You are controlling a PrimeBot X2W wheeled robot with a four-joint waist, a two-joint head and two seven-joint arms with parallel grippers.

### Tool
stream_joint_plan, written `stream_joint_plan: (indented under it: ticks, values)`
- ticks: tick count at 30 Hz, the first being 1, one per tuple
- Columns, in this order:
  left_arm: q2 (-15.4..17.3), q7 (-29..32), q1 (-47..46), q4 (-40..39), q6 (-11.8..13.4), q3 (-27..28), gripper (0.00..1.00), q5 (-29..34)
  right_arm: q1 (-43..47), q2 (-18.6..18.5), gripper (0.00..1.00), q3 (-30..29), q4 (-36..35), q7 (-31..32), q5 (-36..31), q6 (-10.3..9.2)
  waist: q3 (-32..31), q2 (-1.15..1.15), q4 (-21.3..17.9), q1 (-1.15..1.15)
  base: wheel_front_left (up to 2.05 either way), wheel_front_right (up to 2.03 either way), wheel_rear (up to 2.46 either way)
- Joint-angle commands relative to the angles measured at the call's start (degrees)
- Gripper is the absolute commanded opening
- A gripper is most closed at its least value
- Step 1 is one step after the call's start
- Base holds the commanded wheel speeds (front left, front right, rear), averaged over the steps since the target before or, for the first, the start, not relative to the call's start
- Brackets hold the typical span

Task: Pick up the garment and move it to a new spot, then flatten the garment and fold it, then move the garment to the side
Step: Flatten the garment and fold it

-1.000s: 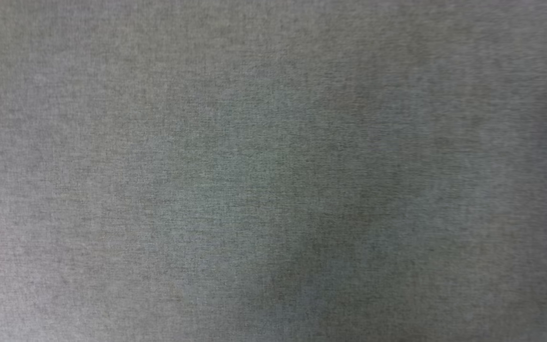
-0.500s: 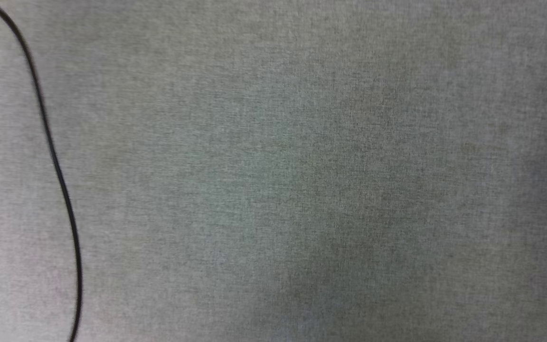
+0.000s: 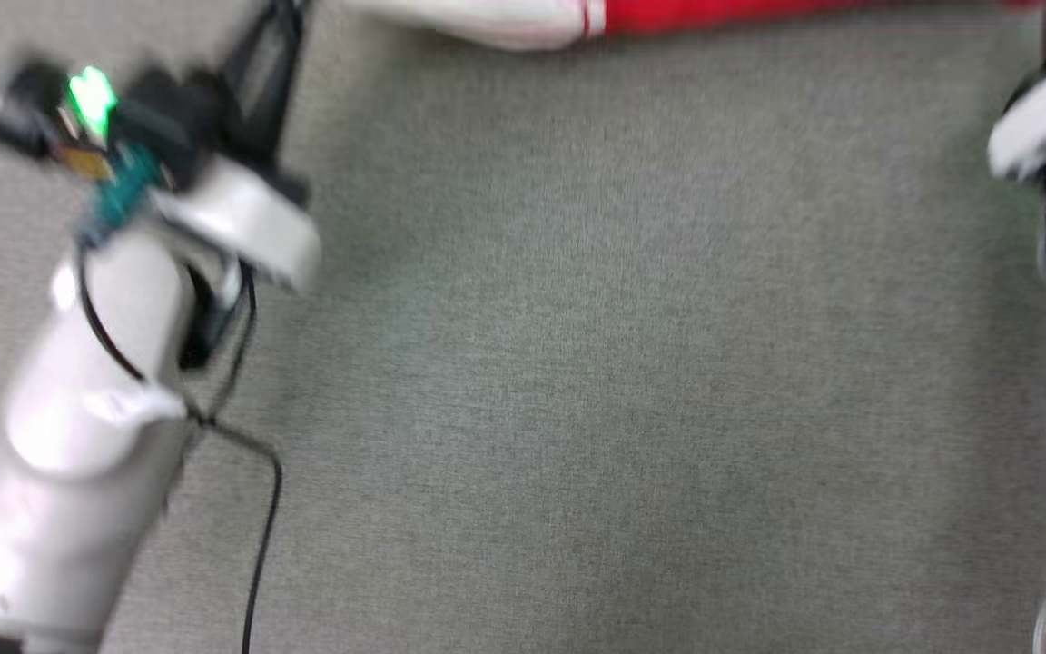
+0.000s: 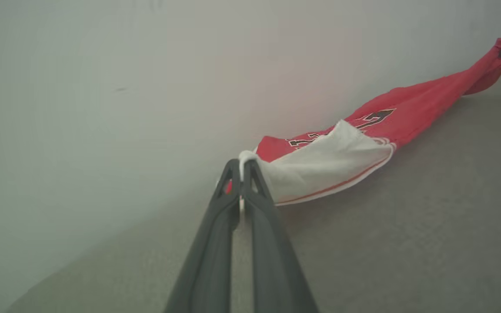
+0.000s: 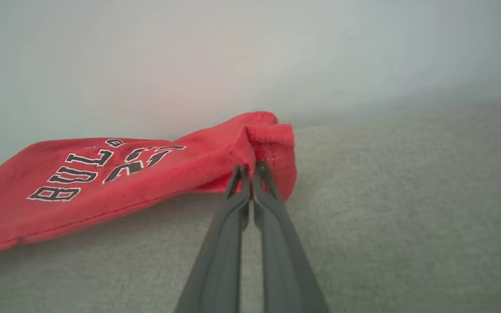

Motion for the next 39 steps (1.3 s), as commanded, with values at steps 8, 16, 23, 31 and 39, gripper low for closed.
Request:
stream_joint_plan:
  ticks: [8,16,23,31,39]
  values:
    - [0.70,0.57,16.91,0.63,-0.01,-2.21,0.00,-3.24,13.94,0.11,0.00,2.63,1.31,1.92,7.18,-0.09,-10.81,0.00,0.09,0.01,0.00,0.00,0.00]
    - [2.65,2.79,29.27,-1.73,0.46,-4.23,0.00,-5.55,24.06,-0.93,0.00,6.09,-0.41,5.78,12.92,-0.09,-17.41,0.00,-0.13,0.01,0.00,0.00,0.00]
    - [5.41,5.24,38.41,-6.28,1.85,-4.46,0.00,-7.57,32.14,-3.50,0.00,11.07,-4.21,10.83,17.90,-0.09,-22.62,0.00,-0.64,0.01,0.00,0.00,0.00]
    - [9.46,8.38,47.58,-14.77,3.94,-4.10,0.00,-9.75,41.08,-7.05,0.00,14.79,-10.99,15.65,23.89,-0.09,-26.74,0.00,-0.31,0.01,0.00,0.00,0.00]
    - [12.56,11.32,54.95,-22.37,4.55,-5.14,0.00,-11.31,49.23,-10.81,0.00,17.76,-18.17,20.41,25.60,-0.09,-29.40,0.00,-0.03,0.01,0.00,0.00,0.00]
